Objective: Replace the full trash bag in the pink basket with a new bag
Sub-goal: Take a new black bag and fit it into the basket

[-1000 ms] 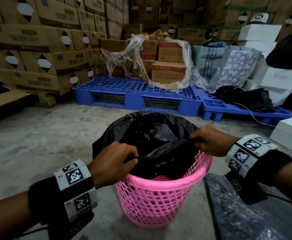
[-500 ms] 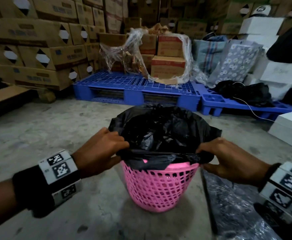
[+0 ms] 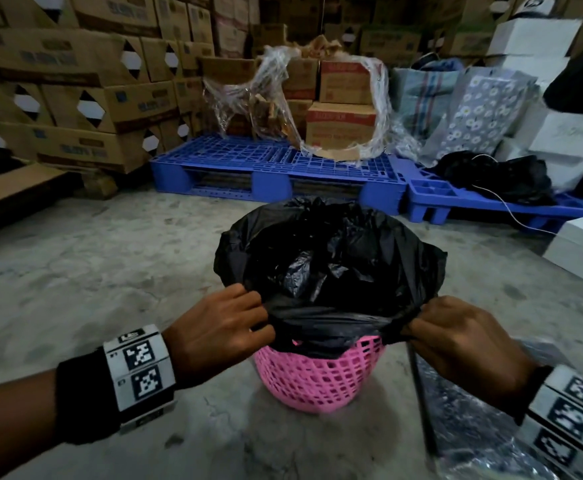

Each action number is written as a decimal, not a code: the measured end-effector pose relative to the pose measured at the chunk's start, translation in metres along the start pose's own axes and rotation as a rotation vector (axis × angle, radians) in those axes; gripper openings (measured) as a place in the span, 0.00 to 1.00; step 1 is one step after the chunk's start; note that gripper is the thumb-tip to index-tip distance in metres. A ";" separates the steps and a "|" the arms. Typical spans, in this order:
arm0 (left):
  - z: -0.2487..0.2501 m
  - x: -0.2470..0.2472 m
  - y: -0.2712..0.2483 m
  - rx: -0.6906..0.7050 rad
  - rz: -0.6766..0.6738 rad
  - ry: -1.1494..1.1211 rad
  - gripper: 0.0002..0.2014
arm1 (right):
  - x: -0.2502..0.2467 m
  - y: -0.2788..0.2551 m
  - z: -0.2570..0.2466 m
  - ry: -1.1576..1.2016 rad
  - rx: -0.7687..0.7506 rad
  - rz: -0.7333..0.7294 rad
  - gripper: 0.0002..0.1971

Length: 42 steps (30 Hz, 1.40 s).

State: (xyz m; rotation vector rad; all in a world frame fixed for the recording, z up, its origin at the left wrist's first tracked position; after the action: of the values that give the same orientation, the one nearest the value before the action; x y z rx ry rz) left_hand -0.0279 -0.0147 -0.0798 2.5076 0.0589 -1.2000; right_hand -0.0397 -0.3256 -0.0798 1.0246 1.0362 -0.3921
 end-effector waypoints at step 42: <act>-0.025 -0.026 -0.001 -0.172 -0.060 -0.768 0.19 | -0.063 0.027 -0.001 0.235 -0.001 -0.708 0.21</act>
State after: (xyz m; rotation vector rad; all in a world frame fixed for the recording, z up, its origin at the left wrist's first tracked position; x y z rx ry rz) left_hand -0.0261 -0.0019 -0.0458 1.7680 0.0374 -1.9956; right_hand -0.0522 -0.3221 -0.0124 0.6838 1.6070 -0.8571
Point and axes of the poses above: each hand's wrist, its own y-axis towards the middle knuckle, its own x-axis out of the palm, z = x × y, the point moved 1 cm from there along y, towards the middle knuckle, and after that the axes turned 11 degrees about x, right-handed, at the moved point
